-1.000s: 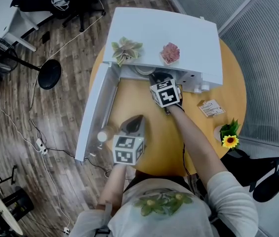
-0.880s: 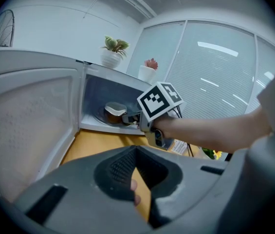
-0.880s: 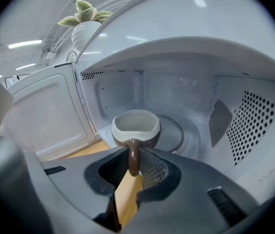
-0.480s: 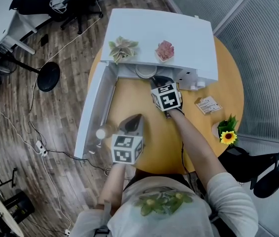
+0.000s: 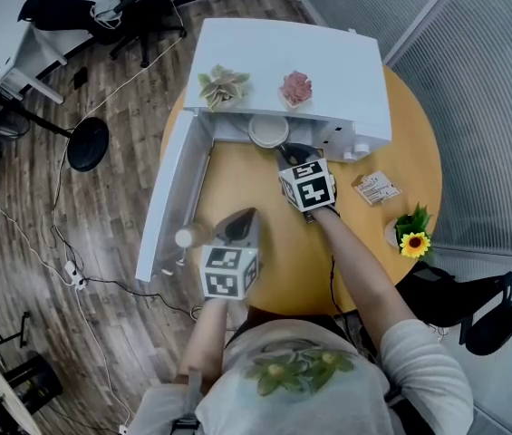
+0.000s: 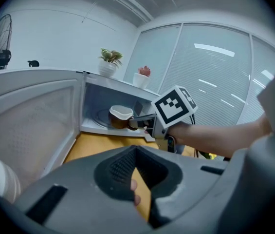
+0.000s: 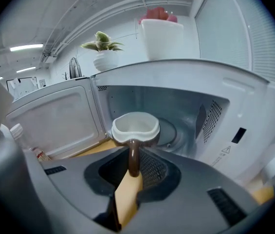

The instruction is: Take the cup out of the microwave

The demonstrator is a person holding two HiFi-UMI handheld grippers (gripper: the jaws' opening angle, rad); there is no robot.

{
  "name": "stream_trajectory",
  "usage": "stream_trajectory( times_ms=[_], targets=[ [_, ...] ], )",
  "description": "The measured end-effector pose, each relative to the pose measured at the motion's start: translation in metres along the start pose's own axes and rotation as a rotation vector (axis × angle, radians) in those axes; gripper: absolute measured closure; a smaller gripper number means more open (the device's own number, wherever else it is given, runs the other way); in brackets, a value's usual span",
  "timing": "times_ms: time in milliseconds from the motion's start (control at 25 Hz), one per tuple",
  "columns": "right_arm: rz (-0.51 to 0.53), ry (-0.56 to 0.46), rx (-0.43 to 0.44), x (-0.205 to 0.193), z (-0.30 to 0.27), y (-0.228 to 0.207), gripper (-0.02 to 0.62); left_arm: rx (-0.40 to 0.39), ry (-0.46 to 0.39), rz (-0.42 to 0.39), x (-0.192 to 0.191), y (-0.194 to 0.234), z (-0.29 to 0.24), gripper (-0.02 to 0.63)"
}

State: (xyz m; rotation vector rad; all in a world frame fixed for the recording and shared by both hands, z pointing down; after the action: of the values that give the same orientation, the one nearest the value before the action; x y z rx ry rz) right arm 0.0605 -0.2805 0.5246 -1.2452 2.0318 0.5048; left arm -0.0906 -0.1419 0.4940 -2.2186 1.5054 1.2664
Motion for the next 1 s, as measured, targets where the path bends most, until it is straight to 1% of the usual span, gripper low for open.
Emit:
stream_trajectory(
  times_ms=[360,760,1000],
  targets=[
    [0.002,-0.028,0.003,-0.01,0.039,0.013,0.525,0.001,-0.023,0.003,-0.003,-0.006,0.016,0.604],
    [-0.011,-0.058,0.005,-0.032,0.088,0.03,0.525,0.008,-0.052,0.01,-0.007,-0.012,0.034,0.604],
    [-0.021,-0.064,0.001,-0.05,0.117,0.04,0.525,0.01,-0.064,-0.002,-0.01,-0.02,0.045,0.604]
  ],
)
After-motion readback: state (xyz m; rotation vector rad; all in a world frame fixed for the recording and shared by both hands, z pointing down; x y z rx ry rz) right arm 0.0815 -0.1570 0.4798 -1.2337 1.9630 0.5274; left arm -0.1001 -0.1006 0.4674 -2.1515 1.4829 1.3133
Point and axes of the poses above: the fingertips, and each gripper's own axes: z backward along the fingers, y to its left, x out of its top, the point moved 8 cm from there along z, backward along the fingers, and after that the axes turned 5 degrees about y, right-handed, at the moved point
